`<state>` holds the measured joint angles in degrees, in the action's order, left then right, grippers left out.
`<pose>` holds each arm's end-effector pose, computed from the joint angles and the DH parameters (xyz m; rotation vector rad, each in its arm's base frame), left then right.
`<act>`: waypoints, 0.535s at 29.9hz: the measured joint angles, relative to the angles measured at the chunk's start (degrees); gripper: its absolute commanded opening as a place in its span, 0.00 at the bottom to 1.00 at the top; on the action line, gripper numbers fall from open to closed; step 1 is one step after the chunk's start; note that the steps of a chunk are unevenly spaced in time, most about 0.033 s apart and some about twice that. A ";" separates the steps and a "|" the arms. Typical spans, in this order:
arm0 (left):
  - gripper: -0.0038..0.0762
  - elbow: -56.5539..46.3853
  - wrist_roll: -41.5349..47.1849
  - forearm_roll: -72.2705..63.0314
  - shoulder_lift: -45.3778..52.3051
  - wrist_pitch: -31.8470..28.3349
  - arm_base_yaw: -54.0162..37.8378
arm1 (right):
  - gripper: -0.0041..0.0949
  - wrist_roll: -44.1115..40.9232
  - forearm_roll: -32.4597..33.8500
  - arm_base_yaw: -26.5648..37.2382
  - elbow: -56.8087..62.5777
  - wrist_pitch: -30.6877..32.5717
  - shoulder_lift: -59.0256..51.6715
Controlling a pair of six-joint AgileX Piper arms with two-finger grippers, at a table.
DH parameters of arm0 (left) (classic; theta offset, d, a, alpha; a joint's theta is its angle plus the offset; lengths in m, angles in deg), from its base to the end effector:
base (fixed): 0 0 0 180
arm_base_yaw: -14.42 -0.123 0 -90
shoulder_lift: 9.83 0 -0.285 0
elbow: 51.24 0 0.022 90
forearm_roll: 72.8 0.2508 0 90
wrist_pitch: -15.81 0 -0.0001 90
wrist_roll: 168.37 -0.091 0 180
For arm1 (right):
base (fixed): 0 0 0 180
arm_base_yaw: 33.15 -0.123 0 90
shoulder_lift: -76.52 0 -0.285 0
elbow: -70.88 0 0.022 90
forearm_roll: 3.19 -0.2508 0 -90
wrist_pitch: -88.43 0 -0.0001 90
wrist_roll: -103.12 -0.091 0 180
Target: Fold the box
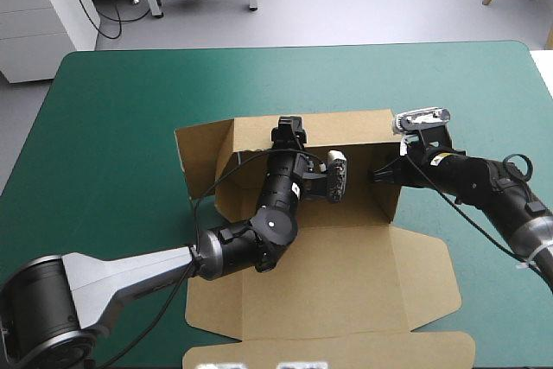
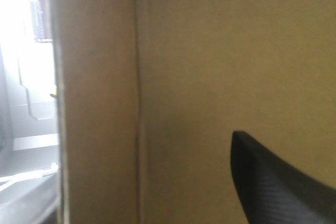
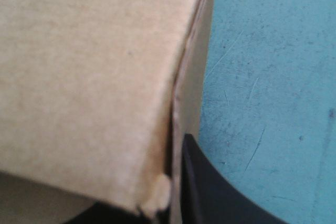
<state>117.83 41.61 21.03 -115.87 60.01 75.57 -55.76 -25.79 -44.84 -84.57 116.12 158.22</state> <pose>0.2351 -0.2955 0.2770 1.4483 1.2894 0.8032 0.2632 0.0711 0.2959 -0.3446 2.2842 0.3034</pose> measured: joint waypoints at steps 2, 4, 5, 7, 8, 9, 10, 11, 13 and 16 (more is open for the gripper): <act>0.61 -0.06 1.78 1.93 0.00 1.10 0.38 | 0.04 -1.26 0.93 0.00 -0.58 1.05 0.00; 0.61 -0.10 3.79 2.55 0.12 2.53 1.09 | 0.04 -2.91 2.00 -0.05 -1.40 3.04 0.00; 0.61 -0.10 4.35 2.69 0.29 3.27 1.57 | 0.04 -4.20 3.07 -0.05 -2.24 4.40 0.00; 0.61 -0.10 4.89 2.81 0.80 4.41 2.65 | 0.04 -6.14 4.50 -0.33 -3.69 6.83 0.02; 0.61 -0.10 5.00 2.87 1.19 4.90 3.22 | 0.04 -7.71 5.69 -0.43 -4.69 8.39 0.02; 0.61 -0.10 5.07 2.92 1.50 5.46 3.72 | 0.04 -8.73 6.50 -0.49 -5.76 9.42 0.02; 0.61 -0.10 5.12 2.91 1.96 5.93 4.27 | 0.04 -9.83 7.68 -0.49 -6.59 10.40 0.02; 0.61 -0.10 5.19 2.91 2.50 6.92 5.17 | 0.04 -11.27 9.00 -0.49 -7.54 11.59 0.02; 0.61 -0.10 5.24 2.91 3.78 8.36 6.92 | 0.04 -14.17 11.51 -0.49 -9.07 13.83 0.02; 0.61 -0.10 5.28 2.91 6.03 10.21 9.76 | 0.04 -17.01 13.74 -0.49 -11.03 16.32 0.66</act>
<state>117.73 46.89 23.94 -109.84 70.22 85.33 -72.76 -12.05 -45.33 -95.60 132.44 158.88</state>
